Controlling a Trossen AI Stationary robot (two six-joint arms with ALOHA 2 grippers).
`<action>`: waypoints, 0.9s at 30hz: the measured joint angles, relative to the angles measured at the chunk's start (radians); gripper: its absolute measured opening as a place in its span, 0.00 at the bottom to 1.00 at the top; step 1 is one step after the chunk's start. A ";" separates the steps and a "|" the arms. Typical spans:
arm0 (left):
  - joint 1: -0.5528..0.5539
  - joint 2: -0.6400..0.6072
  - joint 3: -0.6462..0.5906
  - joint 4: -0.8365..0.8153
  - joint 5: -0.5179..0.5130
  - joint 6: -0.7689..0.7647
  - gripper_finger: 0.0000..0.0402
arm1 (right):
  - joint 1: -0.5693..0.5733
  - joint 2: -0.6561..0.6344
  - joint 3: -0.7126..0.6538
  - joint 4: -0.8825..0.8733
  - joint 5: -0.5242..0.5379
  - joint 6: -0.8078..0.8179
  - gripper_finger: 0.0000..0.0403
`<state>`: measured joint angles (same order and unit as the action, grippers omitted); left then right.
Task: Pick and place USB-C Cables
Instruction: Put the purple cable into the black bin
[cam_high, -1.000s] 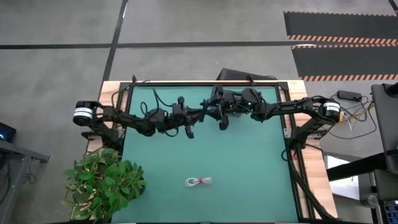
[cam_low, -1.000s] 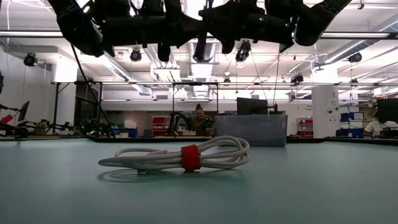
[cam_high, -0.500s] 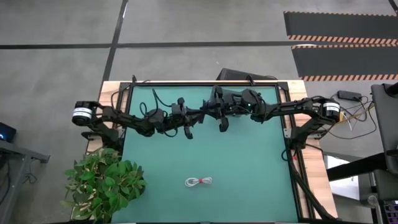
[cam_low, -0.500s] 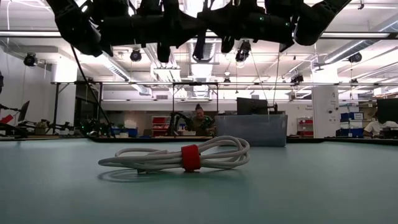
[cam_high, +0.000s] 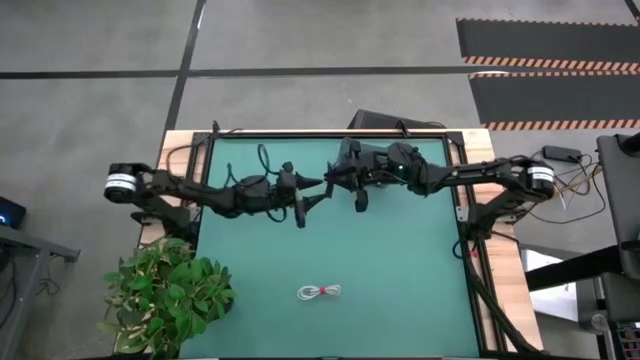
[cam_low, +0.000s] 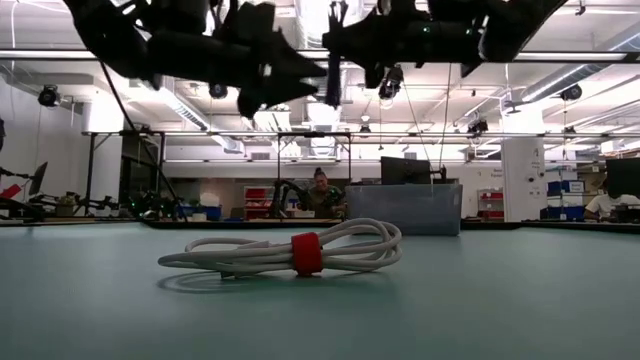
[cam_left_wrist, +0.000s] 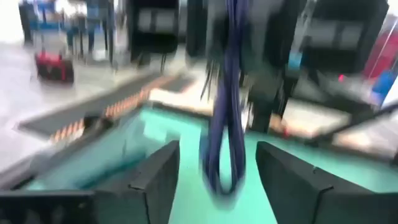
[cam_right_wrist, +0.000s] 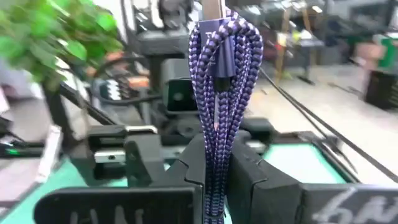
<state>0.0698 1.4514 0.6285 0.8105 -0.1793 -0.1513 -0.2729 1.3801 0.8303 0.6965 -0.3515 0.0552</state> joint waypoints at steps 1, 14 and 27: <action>-0.002 -0.024 0.000 -0.073 0.000 0.000 0.51 | 0.000 -0.023 0.001 -0.052 0.030 -0.014 0.05; -0.003 -0.173 -0.001 -0.340 -0.039 -0.022 0.52 | -0.025 -0.086 0.368 -0.891 0.810 -0.224 0.05; -0.002 -0.234 -0.001 -0.358 -0.043 0.089 0.52 | -0.024 0.023 0.579 -1.598 0.700 -0.107 0.05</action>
<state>0.0673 1.2175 0.6277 0.4526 -0.2225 -0.0621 -0.2970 1.4035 1.4091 -0.9019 0.3484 -0.0522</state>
